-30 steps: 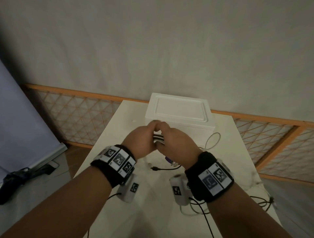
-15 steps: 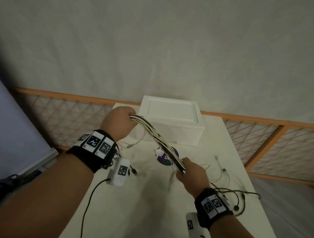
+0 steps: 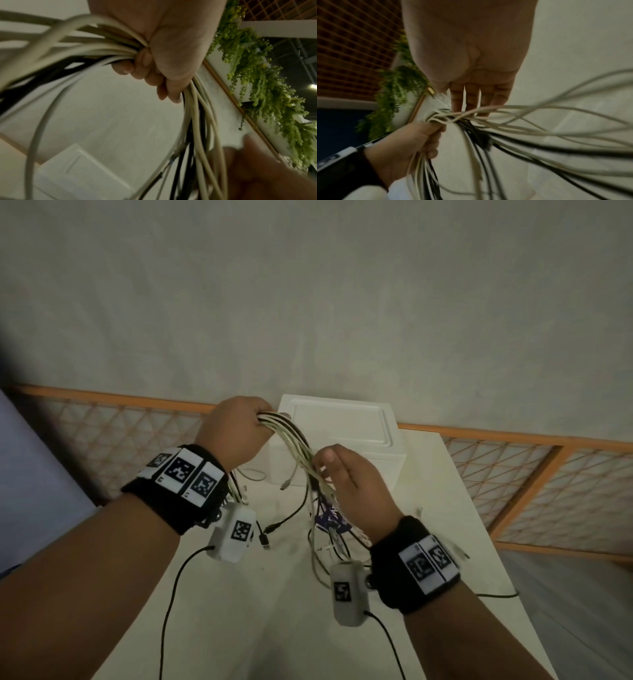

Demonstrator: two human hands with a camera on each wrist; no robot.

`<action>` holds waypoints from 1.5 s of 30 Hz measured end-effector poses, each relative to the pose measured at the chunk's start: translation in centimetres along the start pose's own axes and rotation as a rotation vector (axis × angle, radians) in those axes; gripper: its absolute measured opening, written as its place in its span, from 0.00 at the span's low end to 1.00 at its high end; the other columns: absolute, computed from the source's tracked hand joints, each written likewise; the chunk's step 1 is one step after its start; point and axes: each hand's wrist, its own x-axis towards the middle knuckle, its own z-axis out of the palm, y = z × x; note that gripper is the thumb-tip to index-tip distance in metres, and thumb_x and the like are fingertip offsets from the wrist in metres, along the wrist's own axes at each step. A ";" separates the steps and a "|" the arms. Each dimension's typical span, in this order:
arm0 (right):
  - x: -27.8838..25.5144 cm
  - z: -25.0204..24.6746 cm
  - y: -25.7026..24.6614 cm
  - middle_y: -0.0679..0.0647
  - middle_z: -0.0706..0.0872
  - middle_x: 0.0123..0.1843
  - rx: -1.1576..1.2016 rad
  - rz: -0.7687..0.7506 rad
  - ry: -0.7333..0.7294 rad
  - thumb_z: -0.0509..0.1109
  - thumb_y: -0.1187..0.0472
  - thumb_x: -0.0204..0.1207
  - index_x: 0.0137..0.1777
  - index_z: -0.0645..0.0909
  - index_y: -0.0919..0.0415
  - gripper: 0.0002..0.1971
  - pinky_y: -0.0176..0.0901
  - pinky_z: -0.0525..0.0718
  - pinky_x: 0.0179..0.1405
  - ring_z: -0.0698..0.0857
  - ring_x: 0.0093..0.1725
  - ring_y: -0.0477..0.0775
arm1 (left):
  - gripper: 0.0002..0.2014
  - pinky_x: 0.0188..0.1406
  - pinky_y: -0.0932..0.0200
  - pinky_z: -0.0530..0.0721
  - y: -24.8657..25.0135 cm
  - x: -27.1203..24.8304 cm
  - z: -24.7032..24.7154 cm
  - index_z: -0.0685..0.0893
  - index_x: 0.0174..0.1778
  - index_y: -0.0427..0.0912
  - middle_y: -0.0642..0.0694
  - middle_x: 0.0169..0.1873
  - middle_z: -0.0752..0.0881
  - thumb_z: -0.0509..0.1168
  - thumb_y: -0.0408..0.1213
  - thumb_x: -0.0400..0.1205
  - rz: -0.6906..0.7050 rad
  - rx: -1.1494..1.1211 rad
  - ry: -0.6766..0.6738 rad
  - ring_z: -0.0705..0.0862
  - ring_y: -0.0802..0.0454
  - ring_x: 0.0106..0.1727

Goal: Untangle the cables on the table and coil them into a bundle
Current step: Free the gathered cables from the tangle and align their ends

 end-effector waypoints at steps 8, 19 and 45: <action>-4.0 3.8 8.2 0.53 0.86 0.60 -0.258 0.512 -0.541 0.59 0.50 0.82 0.67 0.76 0.39 0.16 0.45 0.78 0.65 0.84 0.59 0.54 | 0.15 0.27 0.61 0.69 -2.3 2.6 -4.9 0.84 0.31 0.35 0.46 0.24 0.78 0.70 0.42 0.80 -0.071 -0.195 0.203 0.74 0.54 0.26; -1.7 -2.0 1.5 0.44 0.86 0.53 -0.305 0.316 0.063 0.74 0.66 0.70 0.53 0.85 0.42 0.17 0.21 0.74 0.40 0.81 0.39 0.38 | 0.13 0.26 0.61 0.67 -3.6 3.9 -6.5 0.79 0.26 0.45 0.45 0.25 0.79 0.66 0.27 0.75 -0.088 -0.130 0.025 0.76 0.51 0.28; -3.1 -4.7 10.4 0.52 0.48 0.86 -0.987 0.584 -0.151 0.70 0.24 0.57 0.78 0.57 0.32 0.48 0.79 0.44 0.74 0.51 0.84 0.51 | 0.05 0.28 0.60 0.71 -7.6 5.4 -7.4 0.85 0.38 0.32 0.44 0.27 0.79 0.65 0.28 0.78 -0.177 -0.287 0.210 0.72 0.60 0.25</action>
